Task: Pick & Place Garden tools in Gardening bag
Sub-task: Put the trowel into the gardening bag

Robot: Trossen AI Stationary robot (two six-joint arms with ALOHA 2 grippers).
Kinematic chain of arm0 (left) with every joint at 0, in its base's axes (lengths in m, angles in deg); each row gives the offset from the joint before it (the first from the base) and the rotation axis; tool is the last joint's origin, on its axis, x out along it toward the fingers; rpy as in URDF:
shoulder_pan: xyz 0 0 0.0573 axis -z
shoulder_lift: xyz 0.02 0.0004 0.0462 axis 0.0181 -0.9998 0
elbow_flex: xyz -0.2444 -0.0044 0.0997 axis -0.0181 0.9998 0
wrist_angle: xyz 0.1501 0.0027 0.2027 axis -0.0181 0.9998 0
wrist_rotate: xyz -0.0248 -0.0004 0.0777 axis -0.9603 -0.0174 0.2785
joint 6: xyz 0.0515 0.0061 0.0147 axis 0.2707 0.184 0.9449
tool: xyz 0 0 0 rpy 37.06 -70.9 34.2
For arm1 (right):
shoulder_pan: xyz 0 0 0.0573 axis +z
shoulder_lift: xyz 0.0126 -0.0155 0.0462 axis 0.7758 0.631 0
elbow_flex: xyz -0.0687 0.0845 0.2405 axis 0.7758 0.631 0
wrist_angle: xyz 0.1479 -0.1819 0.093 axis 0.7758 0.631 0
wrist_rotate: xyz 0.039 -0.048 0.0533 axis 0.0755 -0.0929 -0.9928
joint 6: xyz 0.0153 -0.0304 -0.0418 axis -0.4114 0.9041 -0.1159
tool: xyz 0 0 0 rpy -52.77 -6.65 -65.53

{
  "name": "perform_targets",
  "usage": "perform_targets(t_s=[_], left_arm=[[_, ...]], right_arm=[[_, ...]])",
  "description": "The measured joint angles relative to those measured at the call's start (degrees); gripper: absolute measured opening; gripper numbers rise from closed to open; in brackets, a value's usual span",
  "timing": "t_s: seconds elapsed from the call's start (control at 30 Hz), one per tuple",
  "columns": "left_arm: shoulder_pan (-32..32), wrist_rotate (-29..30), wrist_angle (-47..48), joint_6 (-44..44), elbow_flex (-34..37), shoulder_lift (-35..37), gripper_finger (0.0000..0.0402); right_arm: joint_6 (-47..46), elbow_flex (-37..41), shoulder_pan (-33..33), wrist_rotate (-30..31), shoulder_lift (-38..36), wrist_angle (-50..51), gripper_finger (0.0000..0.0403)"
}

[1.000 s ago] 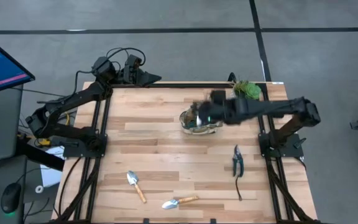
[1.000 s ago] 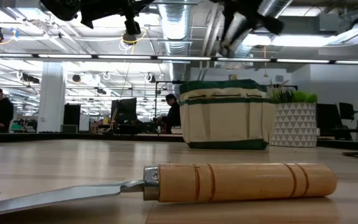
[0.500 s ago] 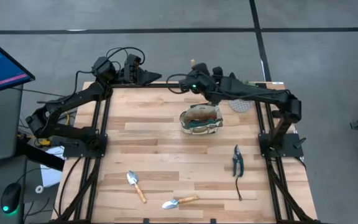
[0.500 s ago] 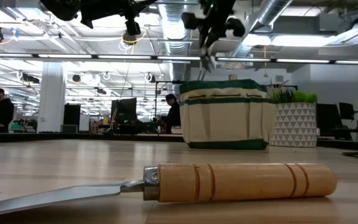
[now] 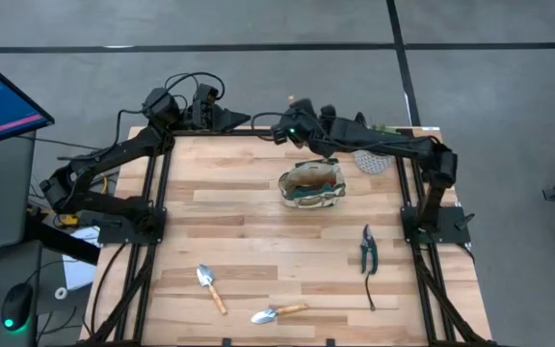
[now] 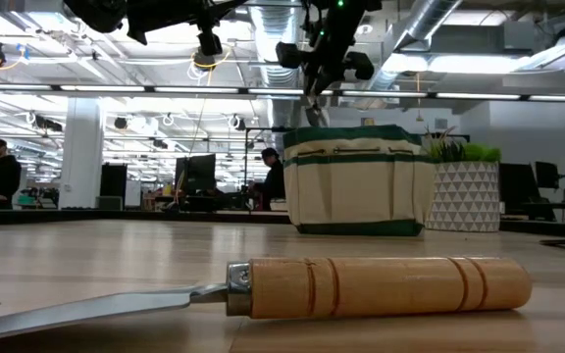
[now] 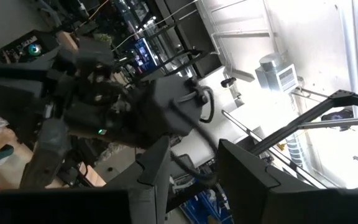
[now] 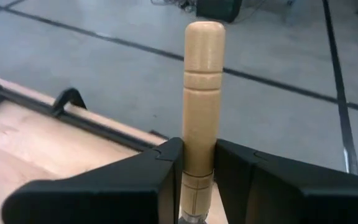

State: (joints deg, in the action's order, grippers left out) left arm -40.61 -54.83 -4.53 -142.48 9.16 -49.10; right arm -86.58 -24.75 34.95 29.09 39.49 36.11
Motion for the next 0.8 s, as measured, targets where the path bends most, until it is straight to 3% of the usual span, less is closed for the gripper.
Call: perform_targets(t_s=[0.8], left_arm=[[0.00, -1.01, 0.00, -0.01, 0.00, 0.00, 0.0108]], right_arm=[[-11.57, 6.00, 3.96, -0.05, 0.12, 0.69, 0.0056]])
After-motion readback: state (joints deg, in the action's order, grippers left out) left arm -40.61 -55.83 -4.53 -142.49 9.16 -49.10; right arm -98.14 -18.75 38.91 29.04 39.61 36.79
